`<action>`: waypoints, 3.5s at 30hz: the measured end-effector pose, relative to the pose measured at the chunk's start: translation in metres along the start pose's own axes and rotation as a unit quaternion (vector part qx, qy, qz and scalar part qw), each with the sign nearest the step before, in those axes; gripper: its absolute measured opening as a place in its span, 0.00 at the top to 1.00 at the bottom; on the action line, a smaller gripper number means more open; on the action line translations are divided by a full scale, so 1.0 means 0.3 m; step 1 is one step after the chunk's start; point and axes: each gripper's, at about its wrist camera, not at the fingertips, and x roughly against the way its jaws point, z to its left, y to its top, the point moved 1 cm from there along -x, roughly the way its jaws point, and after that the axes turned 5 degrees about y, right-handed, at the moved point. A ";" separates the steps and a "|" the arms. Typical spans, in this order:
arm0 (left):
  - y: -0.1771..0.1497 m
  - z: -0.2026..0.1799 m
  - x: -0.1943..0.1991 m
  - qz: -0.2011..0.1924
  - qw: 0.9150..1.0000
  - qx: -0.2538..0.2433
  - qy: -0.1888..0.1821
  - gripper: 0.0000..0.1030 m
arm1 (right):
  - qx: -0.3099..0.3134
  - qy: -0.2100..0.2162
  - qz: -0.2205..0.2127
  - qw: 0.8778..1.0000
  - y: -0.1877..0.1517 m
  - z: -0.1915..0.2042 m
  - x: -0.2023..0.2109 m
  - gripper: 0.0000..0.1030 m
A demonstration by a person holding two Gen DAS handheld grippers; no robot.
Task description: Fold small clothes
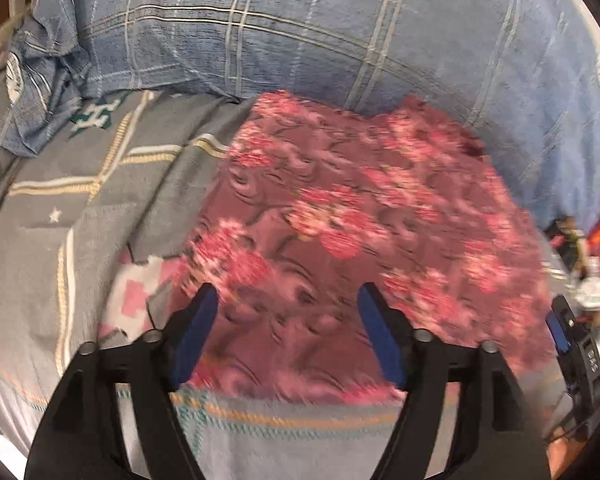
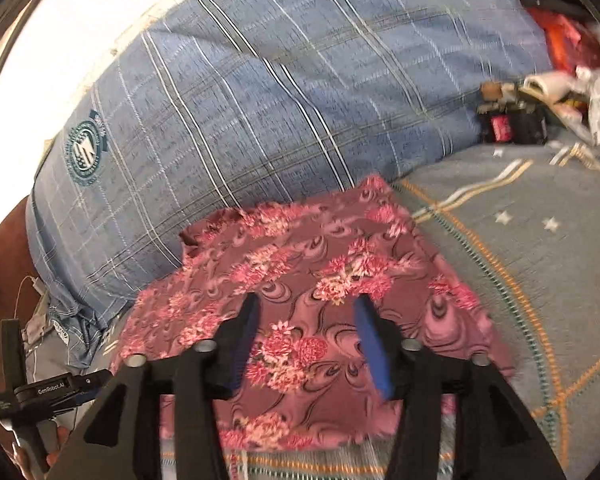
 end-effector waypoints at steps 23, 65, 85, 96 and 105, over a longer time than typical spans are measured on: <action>-0.023 0.044 -0.135 0.008 0.998 -0.023 0.059 0.00 | -0.010 -0.111 0.002 0.994 0.104 -0.186 -0.112 0.52; 0.062 0.074 -0.178 0.061 0.998 0.028 -0.013 0.00 | 0.159 -0.165 0.045 0.972 0.024 0.065 -0.217 0.27; 0.049 0.525 -0.037 0.088 0.982 0.142 -0.091 0.00 | 0.469 0.024 0.090 0.878 -0.594 0.774 -0.214 0.21; 0.110 0.595 -0.049 0.089 0.980 0.152 -0.097 0.00 | 0.601 -0.062 -0.005 0.796 -0.703 1.011 -0.351 0.51; 0.230 0.539 -0.128 0.121 0.962 0.161 -0.184 0.00 | 0.447 0.008 -0.054 0.893 -0.471 0.923 -0.231 0.94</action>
